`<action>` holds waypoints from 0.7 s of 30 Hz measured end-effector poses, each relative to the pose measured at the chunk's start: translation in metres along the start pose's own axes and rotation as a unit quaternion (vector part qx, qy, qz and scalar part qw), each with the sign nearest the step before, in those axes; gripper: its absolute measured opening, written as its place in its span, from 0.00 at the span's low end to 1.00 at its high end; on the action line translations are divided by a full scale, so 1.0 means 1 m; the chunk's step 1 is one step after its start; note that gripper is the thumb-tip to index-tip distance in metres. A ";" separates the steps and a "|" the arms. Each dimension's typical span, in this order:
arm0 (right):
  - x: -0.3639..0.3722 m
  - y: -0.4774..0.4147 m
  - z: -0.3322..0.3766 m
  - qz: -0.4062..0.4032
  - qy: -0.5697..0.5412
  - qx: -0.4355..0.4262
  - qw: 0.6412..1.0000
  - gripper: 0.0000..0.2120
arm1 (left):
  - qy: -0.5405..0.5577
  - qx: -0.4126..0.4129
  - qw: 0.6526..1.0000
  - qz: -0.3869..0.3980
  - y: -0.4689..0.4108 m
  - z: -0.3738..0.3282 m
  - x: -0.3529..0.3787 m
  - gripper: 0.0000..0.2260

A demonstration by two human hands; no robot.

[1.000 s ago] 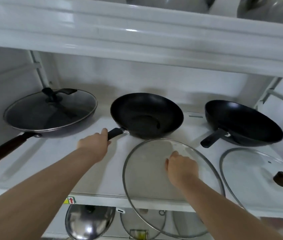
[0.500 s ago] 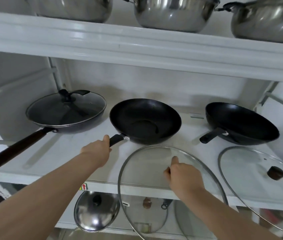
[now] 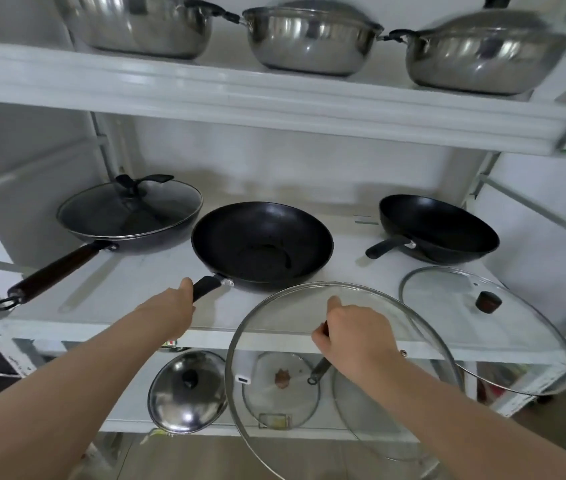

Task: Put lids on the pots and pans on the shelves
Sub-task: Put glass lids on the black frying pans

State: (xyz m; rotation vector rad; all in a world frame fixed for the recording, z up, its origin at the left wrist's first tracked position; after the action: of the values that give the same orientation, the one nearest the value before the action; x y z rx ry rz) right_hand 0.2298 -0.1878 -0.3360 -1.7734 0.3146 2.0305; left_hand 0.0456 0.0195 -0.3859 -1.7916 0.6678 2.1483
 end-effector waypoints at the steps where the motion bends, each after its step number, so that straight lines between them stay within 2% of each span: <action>1: -0.008 0.006 0.002 -0.004 0.004 -0.002 1.000 0.07 | -0.002 0.001 1.000 -0.001 0.006 0.004 0.001 0.07; 6: -0.047 0.017 0.017 -0.011 -0.014 0.001 1.000 0.08 | -0.007 0.008 1.000 0.004 0.022 0.015 0.003 0.09; 11: -0.071 0.005 0.031 0.009 -0.038 0.017 0.999 0.15 | -0.031 -0.004 0.999 0.008 0.020 0.018 -0.002 0.09; 16: -0.093 -0.021 0.043 -0.037 -0.032 0.013 0.999 0.11 | -0.068 -0.032 0.996 0.045 0.007 0.023 -0.006 0.13; 21: -0.083 -0.083 0.050 -0.063 -0.061 0.017 0.996 0.12 | -0.118 -0.024 0.989 0.087 -0.018 0.019 -0.008 0.16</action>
State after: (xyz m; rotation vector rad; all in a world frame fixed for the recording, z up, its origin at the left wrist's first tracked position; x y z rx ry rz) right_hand 0.2311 -0.1067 -0.2381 -1.5983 0.1936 2.0203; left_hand 0.0399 0.0449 -0.3788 -1.5159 0.7409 2.4604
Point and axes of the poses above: each hand's wrist, its own y-axis away from the middle knuckle, its own x-axis out of the palm, z = x × y, the point moved 7 cm from there along -y, towards the middle knuckle, and after that the axes turned 13 degrees about -y, right-handed, at the moved point
